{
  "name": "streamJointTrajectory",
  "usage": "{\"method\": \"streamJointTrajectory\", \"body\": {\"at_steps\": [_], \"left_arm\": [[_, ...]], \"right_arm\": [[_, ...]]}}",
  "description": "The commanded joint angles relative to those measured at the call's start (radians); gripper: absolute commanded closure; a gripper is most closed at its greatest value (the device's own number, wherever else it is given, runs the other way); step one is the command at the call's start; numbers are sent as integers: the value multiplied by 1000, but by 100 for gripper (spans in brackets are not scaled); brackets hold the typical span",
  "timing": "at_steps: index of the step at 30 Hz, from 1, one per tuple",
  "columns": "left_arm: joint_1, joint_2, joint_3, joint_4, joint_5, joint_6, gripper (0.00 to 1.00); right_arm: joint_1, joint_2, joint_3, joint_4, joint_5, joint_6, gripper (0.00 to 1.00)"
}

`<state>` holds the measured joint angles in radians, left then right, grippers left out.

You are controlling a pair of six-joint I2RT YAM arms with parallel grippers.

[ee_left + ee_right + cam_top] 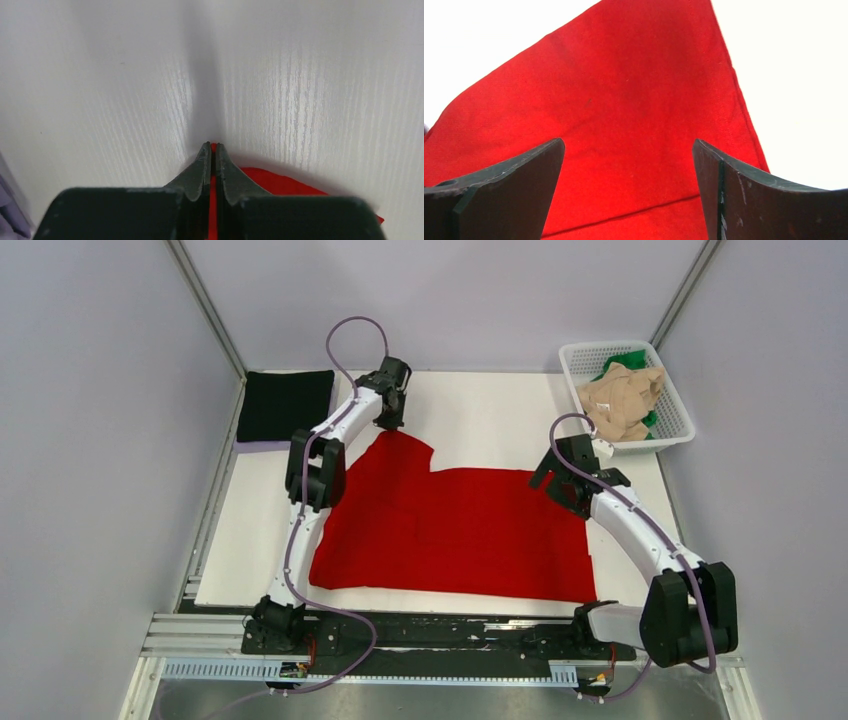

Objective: Fold and stack the t-shirts
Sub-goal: Grab the side of the flattened tshirt furthest away from the robot with both arms

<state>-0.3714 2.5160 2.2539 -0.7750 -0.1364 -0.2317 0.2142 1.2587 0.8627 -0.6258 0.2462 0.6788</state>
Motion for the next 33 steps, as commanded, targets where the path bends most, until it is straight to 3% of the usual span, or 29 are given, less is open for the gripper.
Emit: {"method": "streamJointTrajectory", "body": {"at_steps": [1,8,14,19,25,33], "left_arm": [[-7,-18,-29,-70,2,-3,100],[-20,-166,-140,22,15,-5,100],[-33,-400,-401,189,58,-3,100],[-37,-575,-601,312,138,2,100],[-57,-682,-734,353,193,27,100],[-72,-790,-856,365,175,35,100]], "right_arm": [[-14,51,55,37,125,13,0],[-49,295,254,23,221,-7,3],[-81,589,519,-124,269,-3,11],[-80,730,653,-191,315,5,16],[-80,795,658,-227,329,33,20],[-81,776,581,-241,347,63,34]]}}
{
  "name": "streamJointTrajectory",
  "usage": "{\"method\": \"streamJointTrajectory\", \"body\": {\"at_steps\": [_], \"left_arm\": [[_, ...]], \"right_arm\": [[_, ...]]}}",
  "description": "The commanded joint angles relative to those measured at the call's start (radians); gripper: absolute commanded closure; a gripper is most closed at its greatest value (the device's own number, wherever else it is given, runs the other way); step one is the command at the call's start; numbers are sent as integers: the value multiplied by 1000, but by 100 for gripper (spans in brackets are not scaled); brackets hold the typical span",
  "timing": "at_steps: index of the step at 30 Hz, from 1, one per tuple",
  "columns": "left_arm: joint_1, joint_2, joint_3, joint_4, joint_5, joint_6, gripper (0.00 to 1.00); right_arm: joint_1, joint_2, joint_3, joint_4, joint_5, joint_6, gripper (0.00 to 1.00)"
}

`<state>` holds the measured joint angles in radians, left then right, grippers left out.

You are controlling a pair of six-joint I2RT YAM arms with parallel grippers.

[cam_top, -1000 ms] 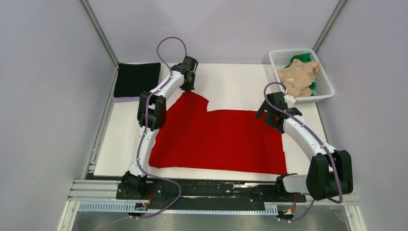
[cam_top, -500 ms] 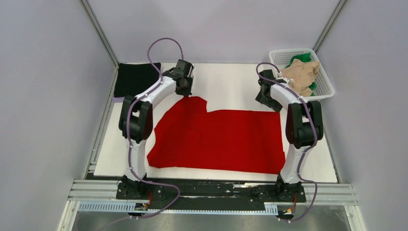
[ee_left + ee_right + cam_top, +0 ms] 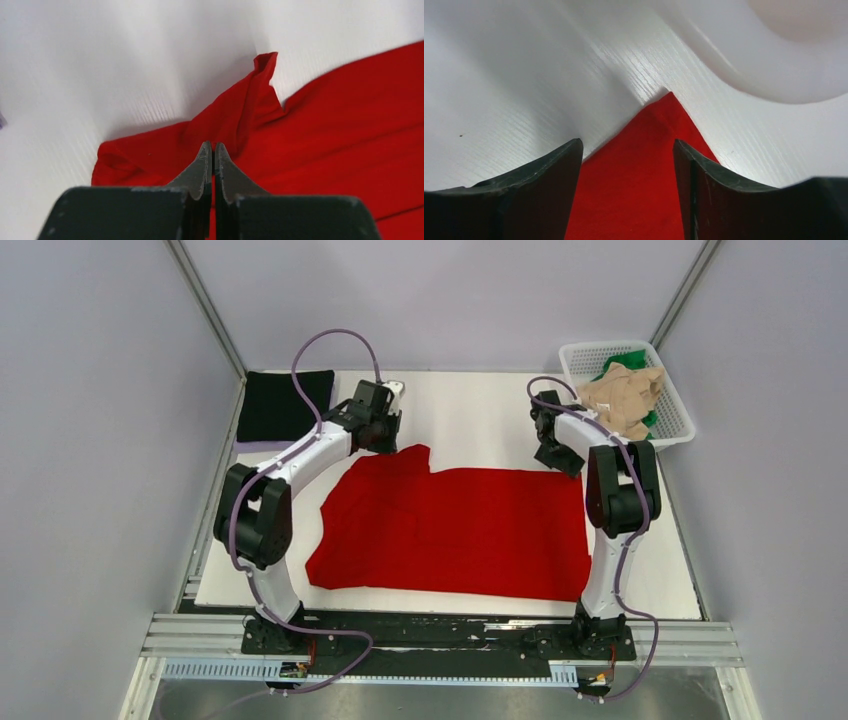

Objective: Fold and stack the t-shirts
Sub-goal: Grab the side of the flattened tshirt furthest away from the robot with both arms, then fold the other side of the tshirt into a rectangle

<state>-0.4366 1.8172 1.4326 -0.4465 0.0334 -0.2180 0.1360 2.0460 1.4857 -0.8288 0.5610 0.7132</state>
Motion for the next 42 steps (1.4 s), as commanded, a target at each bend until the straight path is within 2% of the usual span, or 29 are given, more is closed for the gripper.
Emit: {"method": "streamJointTrajectory", "body": {"at_steps": [1,11,18,23,33,42], "left_arm": [[-7,-111,-50,33,-3,19,100],[-9,-252,-208,75,-13,45,100],[-21,-302,-254,99,14,90,100],[-28,-349,-283,111,10,86,100],[-61,-478,-352,62,-64,38,100],[-93,-697,-459,-78,-144,-98,100]], "right_arm": [[-3,-20,-54,-38,35,35,37],[-14,-58,-107,-38,93,65,51],[-11,-80,-90,-19,82,45,84],[1,-139,-119,24,81,21,99],[84,-325,-270,42,89,13,100],[115,-514,-395,-33,88,43,100]]}}
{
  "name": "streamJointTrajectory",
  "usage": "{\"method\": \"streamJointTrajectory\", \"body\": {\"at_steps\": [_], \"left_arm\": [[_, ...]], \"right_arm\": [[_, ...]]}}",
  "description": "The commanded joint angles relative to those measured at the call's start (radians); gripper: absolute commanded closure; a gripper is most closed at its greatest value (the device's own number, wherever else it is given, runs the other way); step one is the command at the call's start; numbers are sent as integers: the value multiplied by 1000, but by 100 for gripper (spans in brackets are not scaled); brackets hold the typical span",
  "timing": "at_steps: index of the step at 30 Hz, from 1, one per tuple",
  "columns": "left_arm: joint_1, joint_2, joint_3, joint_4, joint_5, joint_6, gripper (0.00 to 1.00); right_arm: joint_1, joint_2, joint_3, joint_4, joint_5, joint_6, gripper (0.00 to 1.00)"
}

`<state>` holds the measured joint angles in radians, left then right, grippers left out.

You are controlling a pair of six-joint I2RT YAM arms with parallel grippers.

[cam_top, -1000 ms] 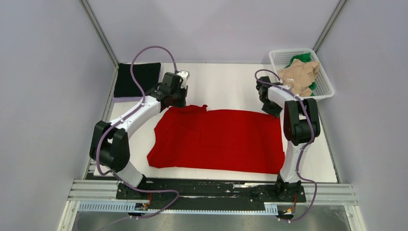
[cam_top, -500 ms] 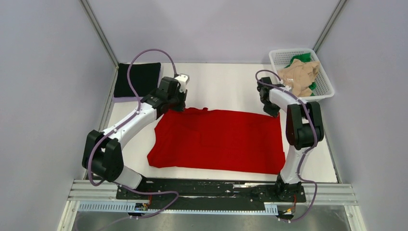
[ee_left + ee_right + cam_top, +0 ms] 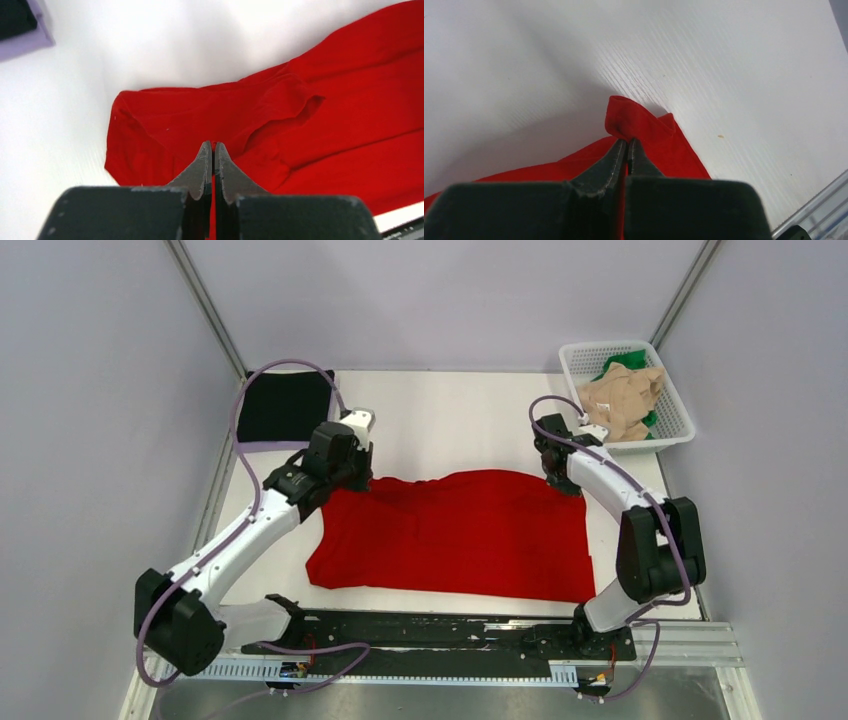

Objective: Fold and stack the t-shirts
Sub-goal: Fold the other side of the tshirt into a rectangle

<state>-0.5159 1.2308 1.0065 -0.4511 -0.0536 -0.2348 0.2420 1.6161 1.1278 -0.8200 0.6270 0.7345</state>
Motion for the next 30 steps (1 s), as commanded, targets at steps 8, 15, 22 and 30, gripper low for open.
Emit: {"method": "streamJointTrajectory", "body": {"at_steps": [8,15,22,30], "left_arm": [[-47,-277,-106,-186,-78,-211,100],[-87,-325,-104,-356,-116,-337,100],[-113,-376,-162,-420,-127,-408,100],[-160,-372,-186,-585,-64,-589,75]], "right_arm": [[25,-227,-140,-97,-62,40,99],[25,-294,-205,-130,-102,43,97],[25,-268,-222,-141,-121,50,94],[27,-256,-237,-262,-138,137,70]]}}
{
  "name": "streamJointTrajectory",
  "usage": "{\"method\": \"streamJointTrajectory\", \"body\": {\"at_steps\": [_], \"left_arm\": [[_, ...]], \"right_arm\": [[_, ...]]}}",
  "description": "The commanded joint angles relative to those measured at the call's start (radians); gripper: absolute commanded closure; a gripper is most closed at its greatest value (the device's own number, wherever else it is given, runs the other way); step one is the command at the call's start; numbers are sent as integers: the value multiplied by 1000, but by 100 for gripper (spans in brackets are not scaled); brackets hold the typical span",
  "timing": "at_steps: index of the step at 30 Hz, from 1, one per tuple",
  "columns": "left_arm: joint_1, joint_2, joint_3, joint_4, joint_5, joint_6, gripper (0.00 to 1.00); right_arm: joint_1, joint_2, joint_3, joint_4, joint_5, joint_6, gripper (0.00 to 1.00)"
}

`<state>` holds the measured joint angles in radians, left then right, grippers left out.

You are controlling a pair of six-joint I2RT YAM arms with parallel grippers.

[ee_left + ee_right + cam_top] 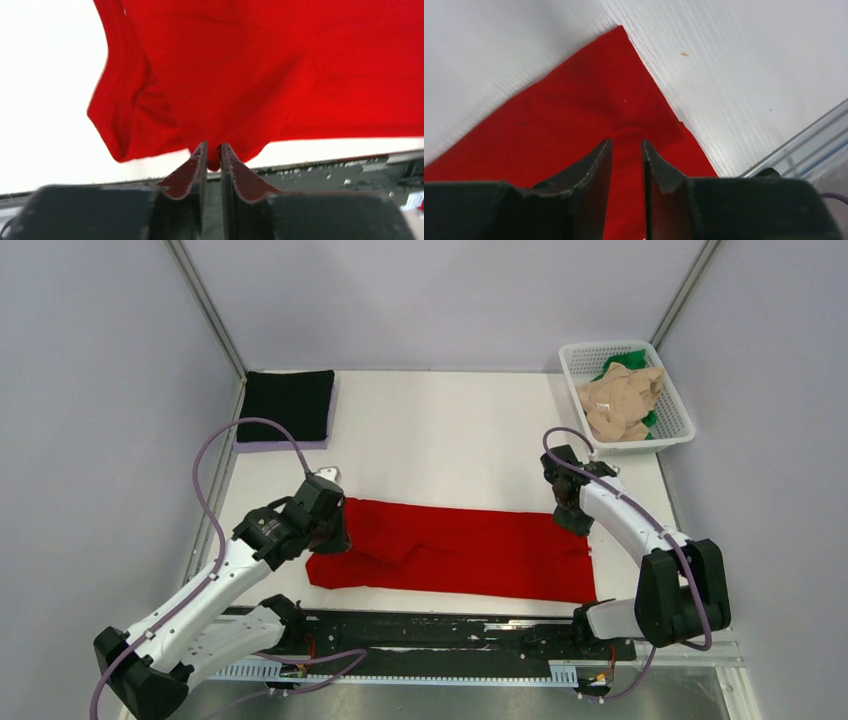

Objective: Fold and stack the t-shirts
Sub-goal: Fold the other side of the tshirt into a rectangle, then rotate the tshirt 75 degrees

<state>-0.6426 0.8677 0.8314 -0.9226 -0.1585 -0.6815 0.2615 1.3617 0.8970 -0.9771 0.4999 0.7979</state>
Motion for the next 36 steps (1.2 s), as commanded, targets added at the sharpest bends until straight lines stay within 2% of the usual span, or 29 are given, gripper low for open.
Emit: {"method": "streamJointTrajectory", "body": {"at_steps": [1,3,4,5,6,7,9,12,17,19,20,22,24,27,31,34,36], "left_arm": [[-51,-12,-27,-128,56,-170,70],[-64,-14,-52,-168,85,-208,58],[-67,-15,-57,-206,90,-227,44],[-70,-15,-59,-221,92,-232,35],[-70,-20,-57,-238,97,-227,32],[-71,-24,-47,-239,94,-223,19],[-71,-34,-16,-211,76,-204,3],[-71,-10,21,-76,52,-166,0],[-56,121,26,189,-29,-136,0],[-13,205,-2,342,34,-112,0],[30,271,-37,451,114,-122,0],[97,381,-91,608,247,-155,0],[147,499,-108,705,319,-196,0],[182,675,-83,786,338,-236,0],[238,871,51,786,292,-224,0],[275,1008,240,760,265,-206,0],[289,1117,395,723,217,-194,0]], "right_arm": [[8,-6,-8,-135,-9,106,64],[6,-22,-7,-181,-7,133,52],[6,-35,-3,-190,-7,136,41],[7,-48,9,-194,-5,133,35],[7,-64,21,-193,3,133,26],[6,-81,34,-188,10,135,17],[6,-111,50,-142,3,101,1],[6,-144,44,-31,-59,31,0],[6,-168,-42,274,-338,-125,0],[6,-150,-78,363,-435,-151,0],[6,-141,-92,400,-466,-157,0],[5,-124,-117,454,-507,-170,0],[6,-115,-140,480,-509,-174,0],[6,-98,-179,506,-501,-192,0],[6,-55,-213,528,-484,-216,0],[4,-19,-223,530,-470,-217,0],[5,-10,-232,546,-532,-219,0]]}}
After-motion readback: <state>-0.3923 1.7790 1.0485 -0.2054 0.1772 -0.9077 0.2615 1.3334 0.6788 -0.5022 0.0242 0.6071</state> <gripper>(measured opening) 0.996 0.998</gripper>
